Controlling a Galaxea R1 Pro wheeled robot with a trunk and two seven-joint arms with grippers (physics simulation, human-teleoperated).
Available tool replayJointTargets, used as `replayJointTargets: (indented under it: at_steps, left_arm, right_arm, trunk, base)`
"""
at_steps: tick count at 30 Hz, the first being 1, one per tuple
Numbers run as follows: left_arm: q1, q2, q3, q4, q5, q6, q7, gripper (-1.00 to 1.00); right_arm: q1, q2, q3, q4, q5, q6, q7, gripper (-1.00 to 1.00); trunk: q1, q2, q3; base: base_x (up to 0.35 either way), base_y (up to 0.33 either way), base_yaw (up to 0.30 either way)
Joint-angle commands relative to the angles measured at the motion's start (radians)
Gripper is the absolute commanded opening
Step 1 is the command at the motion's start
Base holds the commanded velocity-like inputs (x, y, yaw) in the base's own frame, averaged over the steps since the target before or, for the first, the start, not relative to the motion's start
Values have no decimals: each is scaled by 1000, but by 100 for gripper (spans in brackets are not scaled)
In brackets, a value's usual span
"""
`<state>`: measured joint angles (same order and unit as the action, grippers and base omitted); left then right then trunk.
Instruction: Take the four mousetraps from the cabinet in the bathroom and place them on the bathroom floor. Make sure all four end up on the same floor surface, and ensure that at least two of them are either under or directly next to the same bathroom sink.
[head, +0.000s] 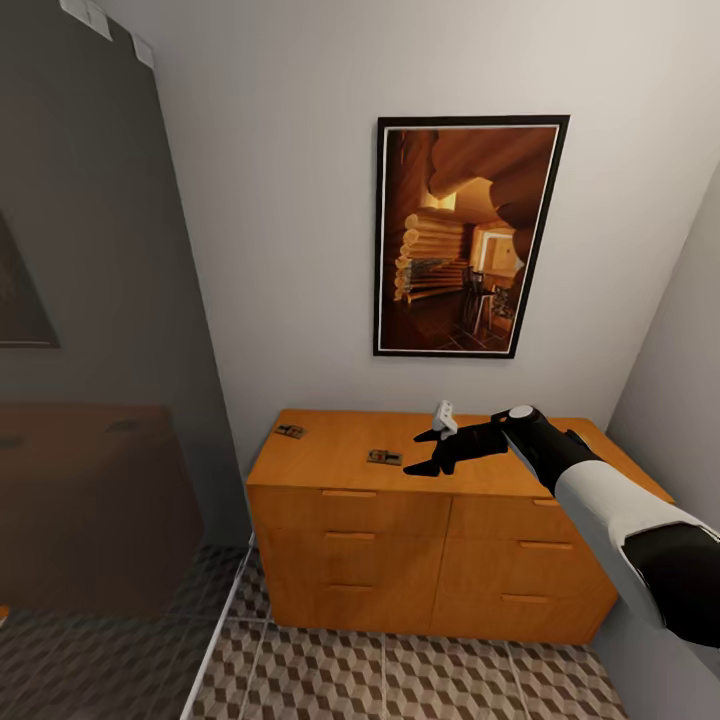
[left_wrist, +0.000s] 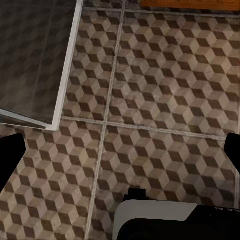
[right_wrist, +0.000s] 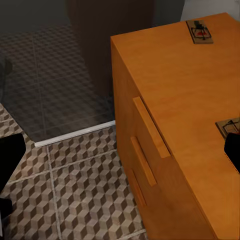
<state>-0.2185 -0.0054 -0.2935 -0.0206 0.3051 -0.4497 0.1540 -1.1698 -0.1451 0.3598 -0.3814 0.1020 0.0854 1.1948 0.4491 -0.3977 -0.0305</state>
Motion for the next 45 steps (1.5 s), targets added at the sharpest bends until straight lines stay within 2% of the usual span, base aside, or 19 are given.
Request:
replayJointTargets:
  at_steps: [1,13,38,45]
  left_arm:
    - [-1,0,-9,1,5,-3,6,100]
    - [-1,1,-9,1,4,-3,6,100]
    - [-1,1,-9,1,3,-4,6,100]
    - [-1,1,-9,1,3,-4,6,100]
  right_arm:
    - [-1,2,0,2,2,5,1,100]
    - [-1,14,0,21,2,-13,-14,100]
    - [-1,34,0,80,3,-18,-24,100]
    - [-1,40,1,87,3,-19,-64,100]
  trunk:
    - [1,-2,-2]
    - [1,-2,-2]
    - [1,-2,-2]
    - [1,-2,-2]
  base:
    - [129,0,0]
    - [141,0,0]
    - [50,0,0]
    - [64,0,0]
